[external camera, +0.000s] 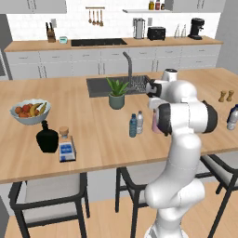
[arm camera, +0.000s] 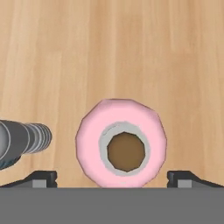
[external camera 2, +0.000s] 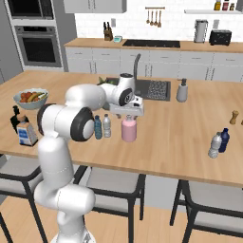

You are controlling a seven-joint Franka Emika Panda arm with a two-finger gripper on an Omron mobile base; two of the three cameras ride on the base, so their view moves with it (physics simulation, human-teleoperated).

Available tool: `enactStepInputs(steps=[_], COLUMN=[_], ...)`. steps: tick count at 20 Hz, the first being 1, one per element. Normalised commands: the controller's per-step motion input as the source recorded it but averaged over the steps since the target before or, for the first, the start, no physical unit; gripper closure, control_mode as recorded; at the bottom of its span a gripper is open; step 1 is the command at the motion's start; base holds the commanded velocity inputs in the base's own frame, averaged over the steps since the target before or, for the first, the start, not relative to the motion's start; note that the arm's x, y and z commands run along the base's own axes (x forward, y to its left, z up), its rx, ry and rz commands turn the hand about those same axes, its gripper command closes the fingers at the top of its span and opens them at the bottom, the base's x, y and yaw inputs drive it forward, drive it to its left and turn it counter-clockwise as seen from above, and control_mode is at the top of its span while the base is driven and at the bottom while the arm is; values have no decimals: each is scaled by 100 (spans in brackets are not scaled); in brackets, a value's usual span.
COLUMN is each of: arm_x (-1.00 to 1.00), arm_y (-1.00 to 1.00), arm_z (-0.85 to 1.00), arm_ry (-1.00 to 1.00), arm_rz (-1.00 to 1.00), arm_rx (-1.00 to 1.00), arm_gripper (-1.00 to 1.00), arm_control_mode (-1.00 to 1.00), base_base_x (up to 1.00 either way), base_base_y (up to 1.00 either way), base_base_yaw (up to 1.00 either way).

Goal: Move the plastic bottles in the middle to the plastics group, and the glass bottles in the middle to the glass group.

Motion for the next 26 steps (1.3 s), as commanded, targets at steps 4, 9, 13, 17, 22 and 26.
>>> enactStepInputs(steps=[4, 9, 13, 17, 22, 26], arm_x=[30, 12, 9, 2, -8, -1], arm_y=[-13, -2, -1, 0, 0, 1], arm_z=[-9, -18, -12, -7, -15, -23], arm_ry=[0, 0, 0, 0, 0, 0], arm_rz=[0, 0, 0, 0, 0, 0], arm_rx=[0, 0, 0, 0, 0, 0], arm_gripper=[-100, -100, -100, -100, -100, 100], arm_control_mode=[-100, -100, -100, -100, -100, -100], base_base_x=[0, 0, 0, 0, 0, 0], base_base_y=[0, 0, 0, 0, 0, 0], base_base_yaw=[0, 0, 0, 0, 0, 0])
